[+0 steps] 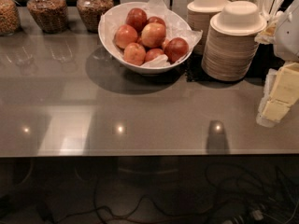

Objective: Pick apple from white bowl

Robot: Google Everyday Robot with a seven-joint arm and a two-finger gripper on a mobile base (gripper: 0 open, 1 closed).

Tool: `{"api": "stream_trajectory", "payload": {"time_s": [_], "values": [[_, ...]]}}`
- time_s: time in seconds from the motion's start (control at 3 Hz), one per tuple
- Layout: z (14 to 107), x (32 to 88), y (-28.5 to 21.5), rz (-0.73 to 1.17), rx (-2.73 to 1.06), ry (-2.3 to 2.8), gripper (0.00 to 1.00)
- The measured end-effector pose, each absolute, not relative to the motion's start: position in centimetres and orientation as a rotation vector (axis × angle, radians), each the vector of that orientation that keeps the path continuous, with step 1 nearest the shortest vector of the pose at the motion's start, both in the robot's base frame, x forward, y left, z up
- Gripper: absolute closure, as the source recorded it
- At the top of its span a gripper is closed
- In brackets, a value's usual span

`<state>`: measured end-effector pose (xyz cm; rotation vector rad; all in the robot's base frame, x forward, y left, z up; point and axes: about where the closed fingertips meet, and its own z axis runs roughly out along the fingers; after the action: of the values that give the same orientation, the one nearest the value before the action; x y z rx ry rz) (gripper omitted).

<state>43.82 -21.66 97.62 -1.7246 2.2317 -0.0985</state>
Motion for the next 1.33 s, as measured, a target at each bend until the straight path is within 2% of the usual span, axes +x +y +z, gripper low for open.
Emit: {"api": "stream_trajectory", "payload": {"time_s": [0.67,1.33], "values": [[97.9,45.0,-21.3,-0.062,-1.666,2.184,0.00],[98.3,52.2,-17.1,0.076,-1.492,1.996,0.00]]}}
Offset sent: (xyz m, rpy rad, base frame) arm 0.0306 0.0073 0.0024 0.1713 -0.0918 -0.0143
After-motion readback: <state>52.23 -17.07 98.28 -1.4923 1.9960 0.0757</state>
